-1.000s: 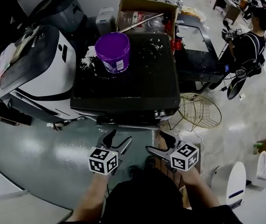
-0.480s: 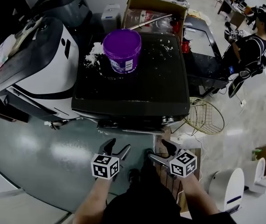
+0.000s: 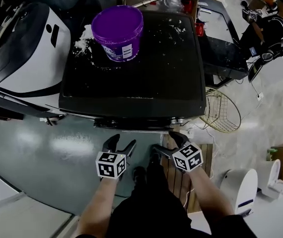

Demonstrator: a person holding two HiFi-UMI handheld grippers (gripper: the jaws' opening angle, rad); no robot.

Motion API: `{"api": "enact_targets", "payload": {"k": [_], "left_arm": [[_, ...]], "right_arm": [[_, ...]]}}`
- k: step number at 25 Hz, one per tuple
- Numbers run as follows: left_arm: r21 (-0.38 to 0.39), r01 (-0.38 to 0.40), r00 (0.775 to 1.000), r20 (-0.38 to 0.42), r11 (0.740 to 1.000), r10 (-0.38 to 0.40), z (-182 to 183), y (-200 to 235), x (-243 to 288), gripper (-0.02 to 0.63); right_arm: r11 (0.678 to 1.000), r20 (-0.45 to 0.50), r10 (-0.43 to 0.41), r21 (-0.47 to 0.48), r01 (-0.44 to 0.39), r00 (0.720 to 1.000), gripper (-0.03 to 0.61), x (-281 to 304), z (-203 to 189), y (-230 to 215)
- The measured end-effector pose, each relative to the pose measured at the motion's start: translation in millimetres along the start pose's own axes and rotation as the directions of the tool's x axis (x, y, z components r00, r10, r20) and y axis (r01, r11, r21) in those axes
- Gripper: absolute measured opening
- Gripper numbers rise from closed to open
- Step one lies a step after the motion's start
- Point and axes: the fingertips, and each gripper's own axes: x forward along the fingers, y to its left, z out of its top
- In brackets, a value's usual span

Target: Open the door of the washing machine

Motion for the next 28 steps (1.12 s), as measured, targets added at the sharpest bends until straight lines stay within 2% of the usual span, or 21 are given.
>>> {"api": "enact_targets", "payload": {"k": [12, 22, 26, 28], "left_arm": [[0.010, -0.028, 0.997, -0.069, 1.000, 0.029, -17.8, 21.6, 25.7, 0.325], [0.004, -0.028, 0.994, -0.102, 1.000, 0.028, -30.2, 30.8, 29.3, 0.325], [0.001, -0.031, 0.994, -0.104, 1.000, 0.031, -29.2, 32.3, 28.4, 0.327], [0.012, -0.031, 0.993, -0.110, 0.999, 0.032, -29.7, 30.5, 28.2, 0.325]], "right_arm": [[0.985, -0.124, -0.135, -0.123, 0.120, 0.983, 0.299, 52.7, -28.3, -55.8], [0.964, -0.191, -0.186, -0.227, 0.141, 0.964, 0.242, 71.6, -39.2, -59.6], [0.933, -0.227, -0.231, -0.328, 0.149, 0.946, 0.173, 72.3, -44.0, -62.3], [0.912, -0.223, -0.250, -0.380, 0.152, 0.942, 0.169, 73.0, -45.6, -63.0]]}}
